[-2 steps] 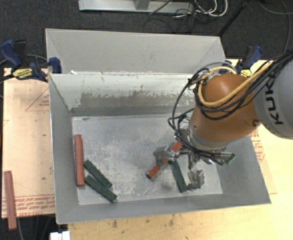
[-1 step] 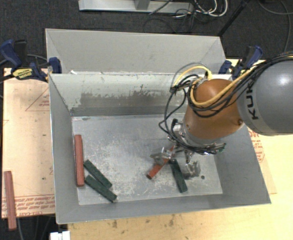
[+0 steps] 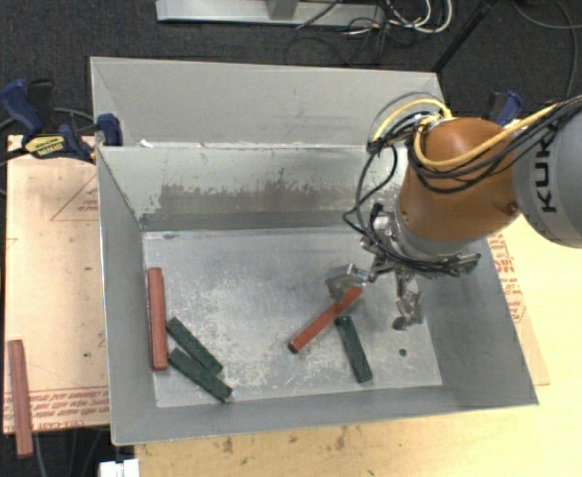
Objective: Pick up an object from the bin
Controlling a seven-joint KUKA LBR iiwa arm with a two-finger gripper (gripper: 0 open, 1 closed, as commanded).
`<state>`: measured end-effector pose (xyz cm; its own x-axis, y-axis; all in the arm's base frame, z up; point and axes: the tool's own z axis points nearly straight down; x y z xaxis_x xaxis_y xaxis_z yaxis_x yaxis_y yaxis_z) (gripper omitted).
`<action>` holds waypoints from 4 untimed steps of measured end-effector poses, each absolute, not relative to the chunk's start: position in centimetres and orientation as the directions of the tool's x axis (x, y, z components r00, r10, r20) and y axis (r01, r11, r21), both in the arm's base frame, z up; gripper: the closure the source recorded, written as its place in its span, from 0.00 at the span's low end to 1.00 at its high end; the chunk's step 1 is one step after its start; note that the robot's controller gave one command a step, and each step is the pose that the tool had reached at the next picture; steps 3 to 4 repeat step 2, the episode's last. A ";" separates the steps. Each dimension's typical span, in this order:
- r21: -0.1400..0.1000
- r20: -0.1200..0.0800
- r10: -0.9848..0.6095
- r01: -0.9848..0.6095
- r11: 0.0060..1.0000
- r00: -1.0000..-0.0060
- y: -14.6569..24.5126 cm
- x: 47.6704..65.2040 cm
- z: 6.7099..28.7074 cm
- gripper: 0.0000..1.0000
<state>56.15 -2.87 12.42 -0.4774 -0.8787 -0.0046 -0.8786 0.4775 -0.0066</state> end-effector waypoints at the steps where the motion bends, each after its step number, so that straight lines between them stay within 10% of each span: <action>1: -0.002 -0.005 -0.907 -0.907 0.422 -0.422 -0.4 62.2 7.3 0.00; 2: -0.001 -0.004 -0.906 -0.906 0.424 -0.424 -0.5 62.2 7.5 1.00; 4: -0.001 -0.004 -0.906 -0.906 0.424 -0.424 -0.5 62.2 7.5 1.00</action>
Offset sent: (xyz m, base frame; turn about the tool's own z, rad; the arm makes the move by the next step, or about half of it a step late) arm 0.0596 0.0227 -0.0495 -0.0644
